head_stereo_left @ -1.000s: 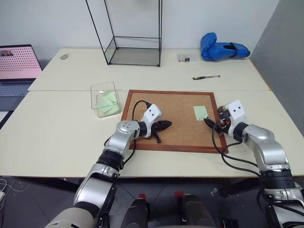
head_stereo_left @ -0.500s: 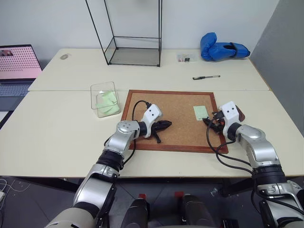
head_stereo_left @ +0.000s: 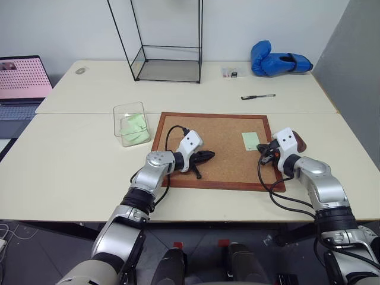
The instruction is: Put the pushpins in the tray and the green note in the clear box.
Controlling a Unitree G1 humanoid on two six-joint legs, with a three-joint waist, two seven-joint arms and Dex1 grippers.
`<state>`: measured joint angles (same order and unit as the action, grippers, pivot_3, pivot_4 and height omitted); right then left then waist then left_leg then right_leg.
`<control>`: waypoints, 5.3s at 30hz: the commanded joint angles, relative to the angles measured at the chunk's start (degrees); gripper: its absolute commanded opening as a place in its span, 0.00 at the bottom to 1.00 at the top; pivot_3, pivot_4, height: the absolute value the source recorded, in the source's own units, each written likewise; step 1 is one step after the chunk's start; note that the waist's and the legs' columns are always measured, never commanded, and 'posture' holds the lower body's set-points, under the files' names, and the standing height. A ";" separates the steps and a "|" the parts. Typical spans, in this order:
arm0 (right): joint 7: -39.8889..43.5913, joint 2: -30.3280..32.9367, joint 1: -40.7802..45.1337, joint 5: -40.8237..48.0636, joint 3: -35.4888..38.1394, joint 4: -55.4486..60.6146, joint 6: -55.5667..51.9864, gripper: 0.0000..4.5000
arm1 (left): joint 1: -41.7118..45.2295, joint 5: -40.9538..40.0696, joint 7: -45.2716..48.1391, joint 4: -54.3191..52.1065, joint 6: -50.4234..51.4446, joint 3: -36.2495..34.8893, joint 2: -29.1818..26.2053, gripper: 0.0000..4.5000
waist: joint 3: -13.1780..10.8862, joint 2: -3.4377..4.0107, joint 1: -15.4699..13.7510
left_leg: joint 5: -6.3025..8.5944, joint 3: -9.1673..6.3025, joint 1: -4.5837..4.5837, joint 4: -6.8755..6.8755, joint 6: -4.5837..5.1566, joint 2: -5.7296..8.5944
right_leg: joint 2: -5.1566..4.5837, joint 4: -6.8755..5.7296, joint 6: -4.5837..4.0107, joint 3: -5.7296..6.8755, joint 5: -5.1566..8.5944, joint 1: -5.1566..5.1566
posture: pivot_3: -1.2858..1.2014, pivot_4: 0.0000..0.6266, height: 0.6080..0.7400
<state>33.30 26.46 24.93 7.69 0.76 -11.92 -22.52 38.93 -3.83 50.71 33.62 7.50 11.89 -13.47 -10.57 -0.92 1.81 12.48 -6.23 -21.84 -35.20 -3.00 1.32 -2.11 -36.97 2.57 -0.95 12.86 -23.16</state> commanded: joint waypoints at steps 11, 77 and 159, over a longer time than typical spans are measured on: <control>1.31 -0.43 0.38 5.72 3.85 10.69 -0.34 0.01 | -0.65 2.48 -0.67 3.19 1.78 1.85 -0.01 0.00 | 0.00 0.00 -0.01 | 0.00 -0.01 -0.02 0.01 0.00 -0.01 | 0.00 0.00 0.00 0.01 0.00 -0.02 | 0.52 0.24 1.00; 4.99 12.83 0.34 2.26 6.17 11.49 -0.08 0.82 | -0.81 2.73 -0.45 3.58 1.24 2.36 -0.09 0.00 | -0.01 -0.01 -0.10 | 0.00 0.01 -0.04 0.01 0.00 0.00 | -0.01 0.06 0.00 0.00 0.01 -0.01 | 0.52 0.24 1.00; 10.96 4.63 5.54 1.90 -4.16 17.90 0.90 0.00 | 9.28 -2.92 0.30 4.65 -9.16 -4.24 3.64 0.92 | -0.15 -0.17 -0.08 | 0.01 -0.03 -0.29 0.08 -0.01 0.01 | -0.02 0.15 -0.01 0.04 0.01 -0.22 | 0.52 0.24 1.00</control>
<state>43.82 30.77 29.19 8.02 -4.13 2.31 -20.61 45.88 -8.32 50.82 36.32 3.35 6.87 -10.43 -10.72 -1.10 1.73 12.49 -6.26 -22.13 -35.12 -3.02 1.33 -2.12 -36.83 2.57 -0.91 12.87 -23.39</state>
